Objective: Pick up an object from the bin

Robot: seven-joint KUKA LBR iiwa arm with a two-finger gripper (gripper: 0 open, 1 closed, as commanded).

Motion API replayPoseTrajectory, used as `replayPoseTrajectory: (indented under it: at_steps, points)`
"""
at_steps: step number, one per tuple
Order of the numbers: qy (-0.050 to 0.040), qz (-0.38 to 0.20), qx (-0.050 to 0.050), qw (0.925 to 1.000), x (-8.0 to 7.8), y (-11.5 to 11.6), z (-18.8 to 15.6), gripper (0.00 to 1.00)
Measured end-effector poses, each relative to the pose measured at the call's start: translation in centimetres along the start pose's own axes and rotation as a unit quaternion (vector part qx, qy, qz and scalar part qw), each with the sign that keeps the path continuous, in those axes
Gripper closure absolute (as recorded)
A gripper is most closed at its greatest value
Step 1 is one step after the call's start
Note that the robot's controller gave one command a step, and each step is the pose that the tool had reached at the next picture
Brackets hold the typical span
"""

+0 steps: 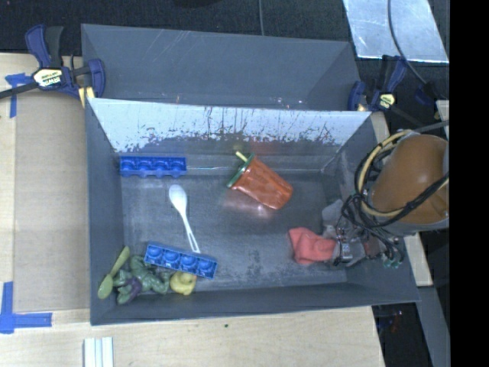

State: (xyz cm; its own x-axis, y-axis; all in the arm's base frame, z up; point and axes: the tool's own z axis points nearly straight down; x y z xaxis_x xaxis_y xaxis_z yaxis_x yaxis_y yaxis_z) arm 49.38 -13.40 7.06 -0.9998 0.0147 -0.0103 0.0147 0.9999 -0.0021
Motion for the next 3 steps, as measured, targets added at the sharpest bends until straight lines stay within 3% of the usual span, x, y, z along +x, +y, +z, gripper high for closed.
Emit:
replayPoseTrajectory:
  at_steps: [1,2,3]
  points:
    - [0.0002,-0.086,0.0,0.9963,-3.2,0.3,-1.8,1.0]
    - [0.0016,-0.095,-0.001,0.9955,-2.5,0.3,-9.1,1.0]
    - [0.0006,-0.104,-0.001,0.9946,-6.5,3.6,-17.5,1.0]
